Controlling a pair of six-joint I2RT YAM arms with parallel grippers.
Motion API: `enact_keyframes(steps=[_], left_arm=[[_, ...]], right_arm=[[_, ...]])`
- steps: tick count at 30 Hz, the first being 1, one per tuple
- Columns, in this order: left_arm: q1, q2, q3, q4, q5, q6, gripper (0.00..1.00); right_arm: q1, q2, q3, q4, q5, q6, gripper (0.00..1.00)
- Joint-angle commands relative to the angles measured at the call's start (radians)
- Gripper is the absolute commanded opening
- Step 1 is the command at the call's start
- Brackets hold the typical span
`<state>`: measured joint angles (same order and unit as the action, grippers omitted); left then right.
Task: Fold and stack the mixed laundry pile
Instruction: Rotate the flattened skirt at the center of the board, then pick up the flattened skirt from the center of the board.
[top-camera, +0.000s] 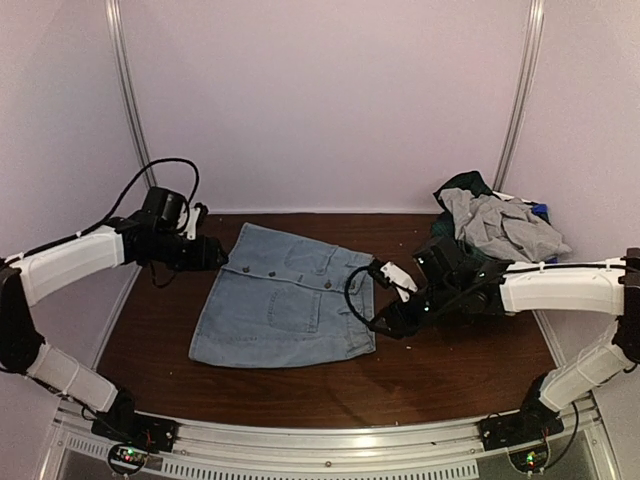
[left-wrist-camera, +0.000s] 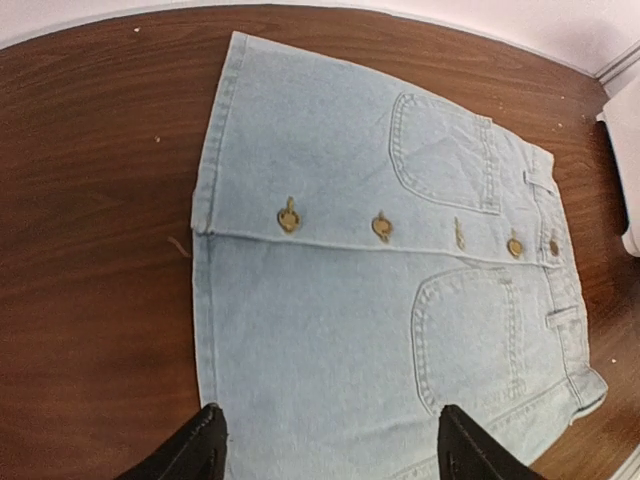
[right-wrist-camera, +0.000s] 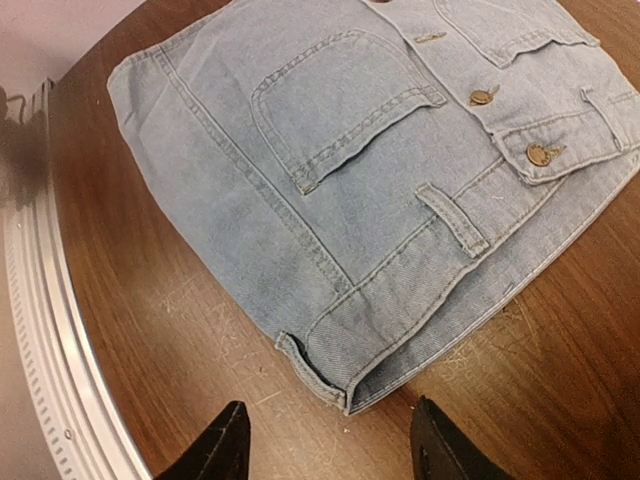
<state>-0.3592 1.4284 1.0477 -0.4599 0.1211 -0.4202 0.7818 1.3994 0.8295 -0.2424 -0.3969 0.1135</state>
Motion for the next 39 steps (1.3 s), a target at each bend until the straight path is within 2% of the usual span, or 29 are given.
enact_keyframes(steps=[1, 8, 15, 26, 34, 39], left_arm=[[0.003, -0.177, -0.218, -0.014, 0.019, -0.153, 0.73], [0.009, -0.437, -0.458, -0.048, 0.052, -0.345, 0.74], [0.009, -0.598, -0.624, -0.03, 0.108, -0.495, 0.72], [0.009, -0.607, -0.688, 0.01, 0.136, -0.553, 0.71], [0.009, -0.534, -0.735, 0.107, 0.165, -0.639, 0.69], [0.009, -0.523, -0.724, 0.012, 0.137, -0.645, 0.68]], right_arm=[[0.036, 0.015, -0.014, 0.035, 0.118, -0.179, 0.57], [0.066, 0.122, 0.0, 0.077, 0.155, -0.332, 0.62], [0.12, 0.173, -0.034, 0.133, 0.181, -0.458, 0.59], [0.184, 0.255, -0.001, 0.119, 0.243, -0.582, 0.57], [0.214, 0.332, 0.037, 0.093, 0.273, -0.629, 0.56], [0.223, 0.342, 0.023, 0.071, 0.289, -0.624, 0.51]])
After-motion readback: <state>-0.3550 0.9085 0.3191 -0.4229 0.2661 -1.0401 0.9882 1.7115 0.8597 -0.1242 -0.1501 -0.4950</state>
